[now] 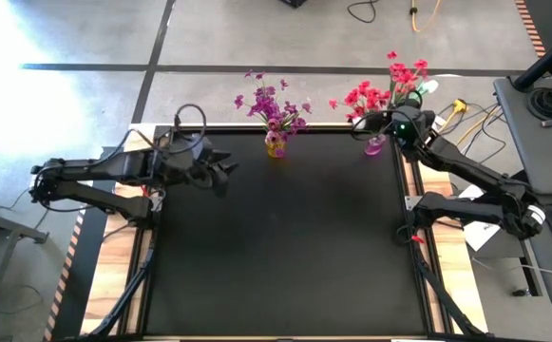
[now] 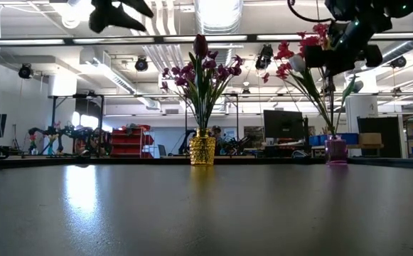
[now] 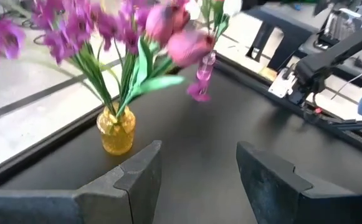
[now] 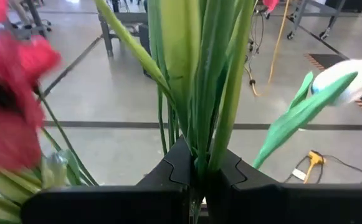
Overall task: Sort flowers into vase by color
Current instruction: Put the red flowers into the violet flower vase, then return to Home Position
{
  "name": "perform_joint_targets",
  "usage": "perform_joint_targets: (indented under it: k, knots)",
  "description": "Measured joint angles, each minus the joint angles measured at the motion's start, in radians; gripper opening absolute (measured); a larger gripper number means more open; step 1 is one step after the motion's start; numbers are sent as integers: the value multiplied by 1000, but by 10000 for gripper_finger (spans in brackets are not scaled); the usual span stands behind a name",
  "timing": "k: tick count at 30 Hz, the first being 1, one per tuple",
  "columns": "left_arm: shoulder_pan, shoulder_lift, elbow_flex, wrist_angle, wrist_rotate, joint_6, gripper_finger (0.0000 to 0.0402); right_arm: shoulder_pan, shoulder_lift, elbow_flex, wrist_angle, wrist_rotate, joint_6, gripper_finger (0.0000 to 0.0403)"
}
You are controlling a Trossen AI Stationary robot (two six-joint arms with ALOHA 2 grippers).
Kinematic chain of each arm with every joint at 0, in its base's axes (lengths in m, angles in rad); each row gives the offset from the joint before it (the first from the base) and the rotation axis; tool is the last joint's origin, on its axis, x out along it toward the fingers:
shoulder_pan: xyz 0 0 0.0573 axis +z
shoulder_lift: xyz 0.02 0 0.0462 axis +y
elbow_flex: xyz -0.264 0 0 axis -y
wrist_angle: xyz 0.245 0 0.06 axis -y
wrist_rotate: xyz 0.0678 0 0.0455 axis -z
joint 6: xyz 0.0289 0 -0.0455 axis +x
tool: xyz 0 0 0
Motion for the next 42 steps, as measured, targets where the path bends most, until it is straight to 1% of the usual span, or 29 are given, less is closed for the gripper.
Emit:
perform_joint_targets:
  k: [6,8,10,14,18,21,23,26,28,32,37,42]
  knots:
    - [0,-6,135,-112,2,78,190,0,27,-41,-1,28,27,13]
    - [0,-5,178,-139,1,103,190,0,43,-57,-1,37,75,15]
    - [0,-4,214,-163,-9,124,190,0,62,-74,-16,34,125,29]
    - [0,-4,275,-223,-68,145,190,0,97,-85,-62,32,181,85]
    - [0,-7,315,-318,-115,191,190,0,96,-77,-95,-9,204,151]
    - [0,-7,320,-345,-127,201,190,0,86,-26,-195,-27,227,195]
    - [0,-6,317,-351,-179,217,190,0,79,21,-286,-58,230,219]
    - [1,-4,315,-374,-194,140,190,0,70,93,-437,-124,244,251]
    - [1,-5,307,-362,-156,150,190,0,60,138,-530,-167,265,269]
    - [0,-26,257,-298,7,187,190,3,24,206,-664,-240,268,301]
    - [0,-80,131,-195,130,184,190,37,-51,265,-744,-254,282,329]
    - [2,-124,17,-10,256,202,187,88,-132,274,-768,-274,282,338]
